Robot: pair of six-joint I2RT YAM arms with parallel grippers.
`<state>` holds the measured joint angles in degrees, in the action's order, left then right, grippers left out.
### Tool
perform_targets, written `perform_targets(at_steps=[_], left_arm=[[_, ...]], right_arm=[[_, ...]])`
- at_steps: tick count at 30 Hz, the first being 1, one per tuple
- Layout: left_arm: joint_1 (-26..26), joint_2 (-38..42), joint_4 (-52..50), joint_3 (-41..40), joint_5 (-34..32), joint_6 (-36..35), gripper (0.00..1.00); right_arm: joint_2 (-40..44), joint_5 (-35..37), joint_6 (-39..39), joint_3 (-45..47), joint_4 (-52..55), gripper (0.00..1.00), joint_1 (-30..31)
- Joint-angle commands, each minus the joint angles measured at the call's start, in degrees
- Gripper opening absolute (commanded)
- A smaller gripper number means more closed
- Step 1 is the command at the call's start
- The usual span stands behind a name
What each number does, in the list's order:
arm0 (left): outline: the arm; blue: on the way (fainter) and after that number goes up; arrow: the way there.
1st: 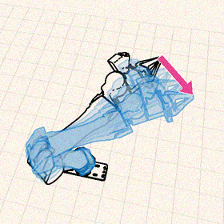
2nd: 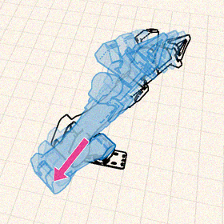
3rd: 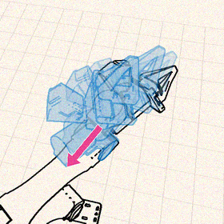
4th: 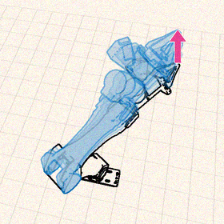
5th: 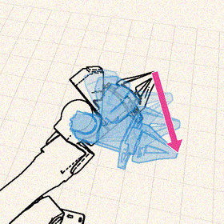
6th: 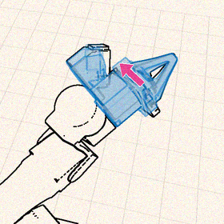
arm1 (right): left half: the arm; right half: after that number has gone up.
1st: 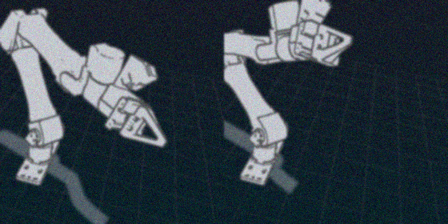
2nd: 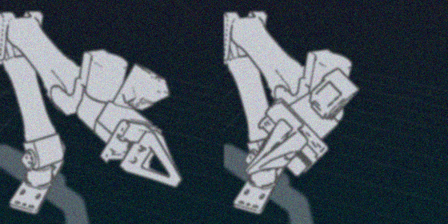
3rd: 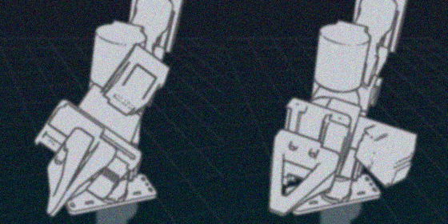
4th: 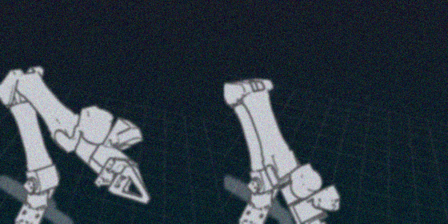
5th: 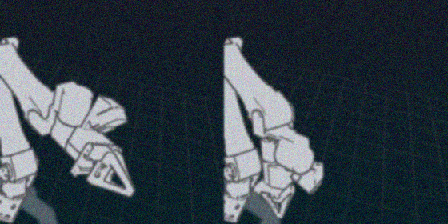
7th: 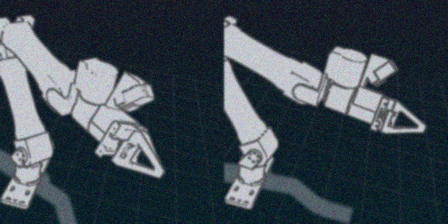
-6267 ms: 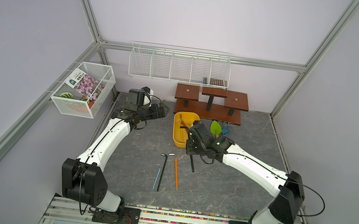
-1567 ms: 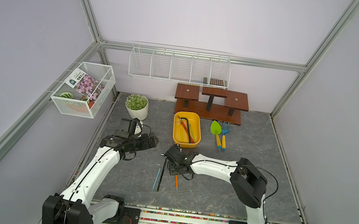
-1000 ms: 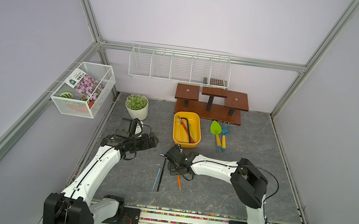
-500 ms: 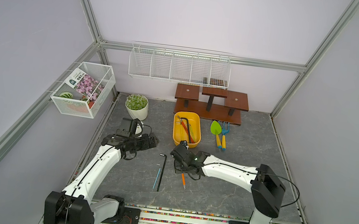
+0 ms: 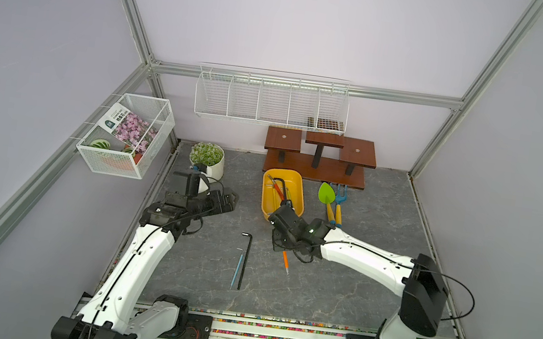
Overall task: Put the hex key on the desktop into the storage box
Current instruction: Place the Allen key in the storage box.
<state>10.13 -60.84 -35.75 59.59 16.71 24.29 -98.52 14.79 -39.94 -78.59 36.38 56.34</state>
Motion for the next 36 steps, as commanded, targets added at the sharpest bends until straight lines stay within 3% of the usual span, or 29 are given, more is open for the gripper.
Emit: perform_targets(at_steps=[1,6,12,19,29,33,36], left_arm=[[-0.23,-2.4,4.33,4.65,0.07,-0.96,1.0],[-0.2,-7.68,11.83,6.31,6.36,-2.36,1.0],[-0.22,-12.91,18.14,4.48,7.23,-3.7,1.0],[-0.26,-20.18,13.85,7.61,8.83,-3.56,1.0],[-0.64,-35.33,6.41,17.88,13.38,0.41,1.0],[-0.55,-40.3,5.59,25.1,16.67,1.95,0.99],[-0.55,-41.69,6.96,24.88,17.09,2.32,0.98]], right_arm=[[2.12,-2.2,3.2,-2.89,-1.44,0.0,-3.0],[0.37,-6.37,5.56,-6.99,-1.76,0.0,-7.4],[-3.5,-12.47,6.59,-11.57,-3.09,0.0,-12.86],[-8.07,-14.82,6.45,-13.2,-8.92,0.0,-15.85],[-21.27,-24.15,7.95,-28.18,-7.14,0.0,-21.32],[-25.56,-25.16,6.64,-32.36,-6.89,0.0,-22.56],[-27.96,-25.16,5.78,-34.09,-7.25,0.0,-22.93]])
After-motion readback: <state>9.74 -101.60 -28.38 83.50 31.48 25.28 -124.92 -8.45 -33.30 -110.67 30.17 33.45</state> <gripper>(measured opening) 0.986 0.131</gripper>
